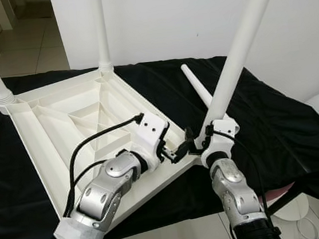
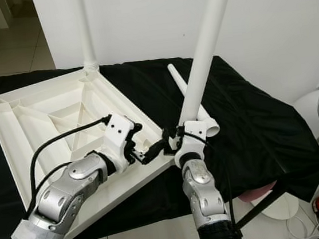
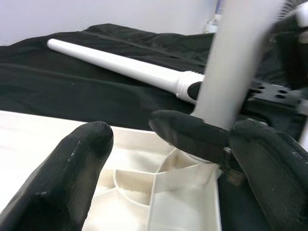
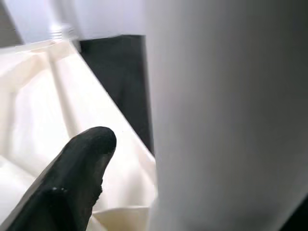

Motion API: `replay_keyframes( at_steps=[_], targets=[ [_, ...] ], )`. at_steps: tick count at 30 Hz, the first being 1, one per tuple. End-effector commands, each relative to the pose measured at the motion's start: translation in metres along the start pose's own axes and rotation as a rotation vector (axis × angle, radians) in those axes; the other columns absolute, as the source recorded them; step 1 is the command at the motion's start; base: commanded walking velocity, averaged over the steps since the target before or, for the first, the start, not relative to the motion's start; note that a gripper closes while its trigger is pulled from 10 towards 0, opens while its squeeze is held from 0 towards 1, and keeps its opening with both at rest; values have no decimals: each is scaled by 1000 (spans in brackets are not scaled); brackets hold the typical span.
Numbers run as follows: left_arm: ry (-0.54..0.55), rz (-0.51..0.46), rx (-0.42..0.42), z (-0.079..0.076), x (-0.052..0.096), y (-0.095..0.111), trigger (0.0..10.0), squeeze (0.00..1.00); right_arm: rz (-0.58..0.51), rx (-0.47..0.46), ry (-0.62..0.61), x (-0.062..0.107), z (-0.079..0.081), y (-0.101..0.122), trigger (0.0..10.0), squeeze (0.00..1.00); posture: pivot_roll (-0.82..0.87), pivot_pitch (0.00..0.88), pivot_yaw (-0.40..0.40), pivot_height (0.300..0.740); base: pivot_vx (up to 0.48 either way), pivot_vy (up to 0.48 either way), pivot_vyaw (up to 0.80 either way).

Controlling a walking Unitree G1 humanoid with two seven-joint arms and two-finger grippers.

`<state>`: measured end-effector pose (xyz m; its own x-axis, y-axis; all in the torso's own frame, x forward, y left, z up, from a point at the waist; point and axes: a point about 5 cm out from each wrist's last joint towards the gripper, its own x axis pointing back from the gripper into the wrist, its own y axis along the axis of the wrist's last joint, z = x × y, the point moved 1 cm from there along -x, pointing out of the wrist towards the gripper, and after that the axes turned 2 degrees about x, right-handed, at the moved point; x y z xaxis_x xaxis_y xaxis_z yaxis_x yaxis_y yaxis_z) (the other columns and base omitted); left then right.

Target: Building children table

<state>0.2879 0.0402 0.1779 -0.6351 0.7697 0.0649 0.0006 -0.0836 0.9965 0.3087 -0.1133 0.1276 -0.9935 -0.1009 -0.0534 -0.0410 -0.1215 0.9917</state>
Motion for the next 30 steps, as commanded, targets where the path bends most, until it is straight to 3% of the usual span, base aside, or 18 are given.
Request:
replay_keyframes(
  at_steps=[1, 6, 7, 11, 15, 17, 28, 29, 30],
  targets=[
    [-6, -1, 4, -1, -1, -2, 10000, 0, -22, -11, 29, 2, 0, 2, 10000, 1000, -31, 0, -100, 740, 0, 0, 0],
    [-21, -3, 4, -6, 0, -2, 10000, 0, -39, 38, 118, 2, -10, 6, 10000, 1000, -29, 0, -98, 740, 0, 0, 0],
    [-26, -4, 5, -7, -1, -2, 10000, 0, -39, 61, 163, 2, -12, 7, 10000, 0, -29, 0, -98, 740, 0, 0, 0],
    [-39, -6, 7, -12, -2, -2, 10000, 0, -38, 127, 265, 1, -21, 9, 10000, 0, -27, 0, -98, 740, 0, 0, 0],
    [-43, -6, 6, -13, -2, -1, 10000, 0, -40, 137, 292, 0, -24, 10, 10000, 0, -27, 0, -98, 740, 0, 0, 0],
    [-64, 17, -15, -18, 1, -7, 10000, 0, -23, 204, 400, -4, -31, 9, 10000, 0, -24, 0, -99, 740, 0, 0, 0],
    [-143, 40, -27, -26, 11, -10, 10000, 0, 17, 238, 526, -10, -34, 4, 10000, 0, -12, 0, -101, 740, 0, 0, 0],
    [-149, 43, -32, -25, 13, -10, 10000, 0, 32, 239, 546, -11, -35, 2, 9098, 0, -10, 0, -100, 740, 0, 0, 0],
    [-149, 43, -32, -25, 13, -10, 10000, 0, 32, 239, 546, -11, -35, 2, 9098, 0, -10, 0, -100, 740, 0, 0, 0]
  ],
)
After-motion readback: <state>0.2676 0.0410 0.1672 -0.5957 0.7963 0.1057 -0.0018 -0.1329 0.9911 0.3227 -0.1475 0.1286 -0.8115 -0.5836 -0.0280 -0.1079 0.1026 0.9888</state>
